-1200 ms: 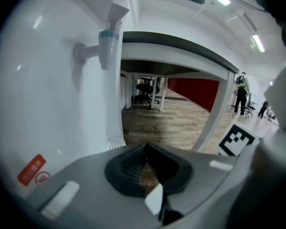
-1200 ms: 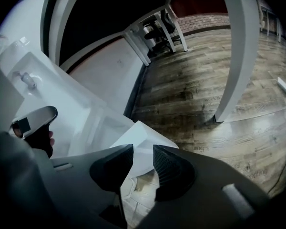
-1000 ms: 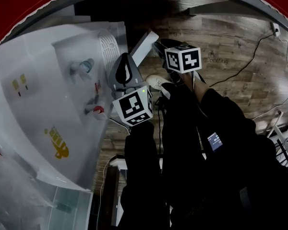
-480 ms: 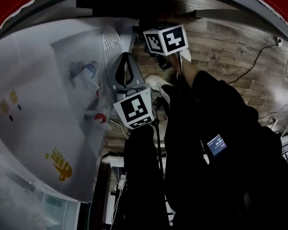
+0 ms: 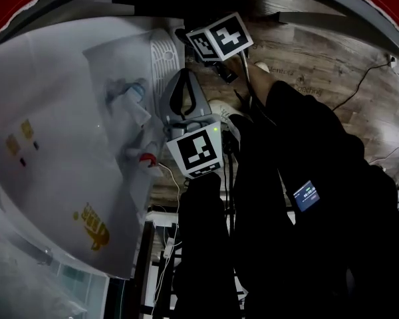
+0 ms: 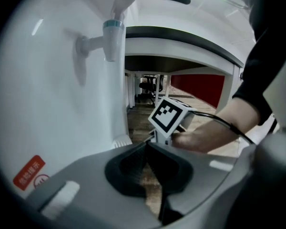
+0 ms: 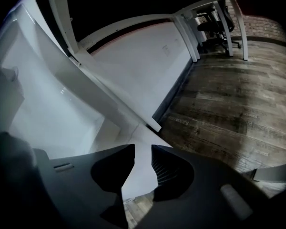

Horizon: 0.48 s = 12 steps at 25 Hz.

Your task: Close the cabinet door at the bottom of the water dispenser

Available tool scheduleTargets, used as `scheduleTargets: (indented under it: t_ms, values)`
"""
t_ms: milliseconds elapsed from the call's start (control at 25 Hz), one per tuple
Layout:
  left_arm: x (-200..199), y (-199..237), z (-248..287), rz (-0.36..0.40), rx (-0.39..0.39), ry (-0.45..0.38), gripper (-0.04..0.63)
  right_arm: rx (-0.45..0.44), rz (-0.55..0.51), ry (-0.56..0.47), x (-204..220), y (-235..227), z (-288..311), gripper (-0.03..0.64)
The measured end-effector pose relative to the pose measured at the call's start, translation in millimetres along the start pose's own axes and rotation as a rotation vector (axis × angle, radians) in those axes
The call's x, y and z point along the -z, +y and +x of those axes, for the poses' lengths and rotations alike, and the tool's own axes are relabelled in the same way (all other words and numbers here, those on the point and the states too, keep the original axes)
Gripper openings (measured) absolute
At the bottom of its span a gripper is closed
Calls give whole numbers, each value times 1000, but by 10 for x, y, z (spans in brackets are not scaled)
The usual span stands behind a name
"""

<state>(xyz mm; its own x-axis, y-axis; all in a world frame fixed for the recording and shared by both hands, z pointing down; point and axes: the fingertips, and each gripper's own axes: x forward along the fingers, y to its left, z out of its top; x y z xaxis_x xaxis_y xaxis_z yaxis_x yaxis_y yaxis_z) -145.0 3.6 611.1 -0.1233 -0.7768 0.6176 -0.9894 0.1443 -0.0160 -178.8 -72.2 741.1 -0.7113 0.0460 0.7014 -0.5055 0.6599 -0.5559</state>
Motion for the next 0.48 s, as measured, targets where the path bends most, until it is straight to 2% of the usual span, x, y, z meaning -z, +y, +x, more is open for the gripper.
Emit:
scheduleTargets:
  t_ms: [160,320,480]
  values:
    - [-68,-196,-51,26,52,-8,8,34,-3,-57,154,-98,-480,104]
    - [-175,-443,-166,101,128,-23,8,42,-34,-111,375,57,-1065,95]
    - [-287,-508,-355,75,131,-54,8,155,-132,-261,330,226,-1710,0]
